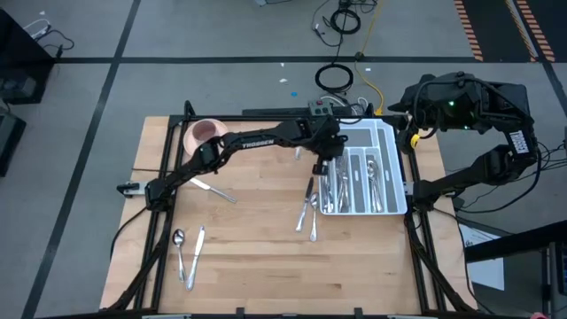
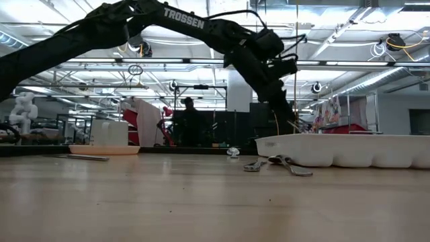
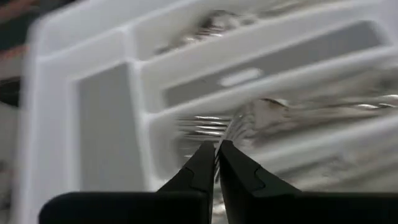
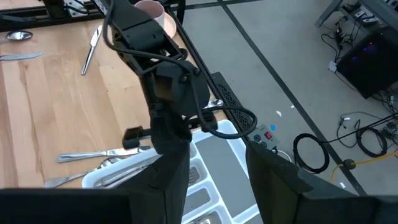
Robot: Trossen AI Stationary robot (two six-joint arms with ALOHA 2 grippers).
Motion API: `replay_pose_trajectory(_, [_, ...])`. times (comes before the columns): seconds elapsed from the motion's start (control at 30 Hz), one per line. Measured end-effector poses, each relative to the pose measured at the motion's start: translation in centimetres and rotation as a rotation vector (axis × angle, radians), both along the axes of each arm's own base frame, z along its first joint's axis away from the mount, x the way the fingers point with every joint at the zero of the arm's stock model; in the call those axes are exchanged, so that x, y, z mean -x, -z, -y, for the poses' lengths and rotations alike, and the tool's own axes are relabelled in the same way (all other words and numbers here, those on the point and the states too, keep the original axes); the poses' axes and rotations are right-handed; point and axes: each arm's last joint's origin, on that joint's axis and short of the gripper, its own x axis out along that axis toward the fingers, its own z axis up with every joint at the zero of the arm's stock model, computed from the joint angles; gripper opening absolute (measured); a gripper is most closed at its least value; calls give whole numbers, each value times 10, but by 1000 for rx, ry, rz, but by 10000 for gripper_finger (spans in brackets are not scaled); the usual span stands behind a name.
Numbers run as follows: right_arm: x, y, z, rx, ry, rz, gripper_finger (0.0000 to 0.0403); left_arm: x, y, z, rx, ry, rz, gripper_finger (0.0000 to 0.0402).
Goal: Sort silverware
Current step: Put the silver fork into the silverware rack
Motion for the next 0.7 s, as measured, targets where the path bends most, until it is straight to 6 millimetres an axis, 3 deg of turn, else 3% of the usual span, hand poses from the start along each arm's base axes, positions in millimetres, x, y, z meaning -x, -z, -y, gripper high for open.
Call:
replay_pose_trajectory(0.17, [0, 0, 0, 1, -1, -1, 150, -6, -4, 6, -30, -57, 44, 24])
replay_pose_trajectory(0.7, [0, 0, 0, -1, -4, 0, 150, 0, 2, 9, 10, -144, -45, 24])
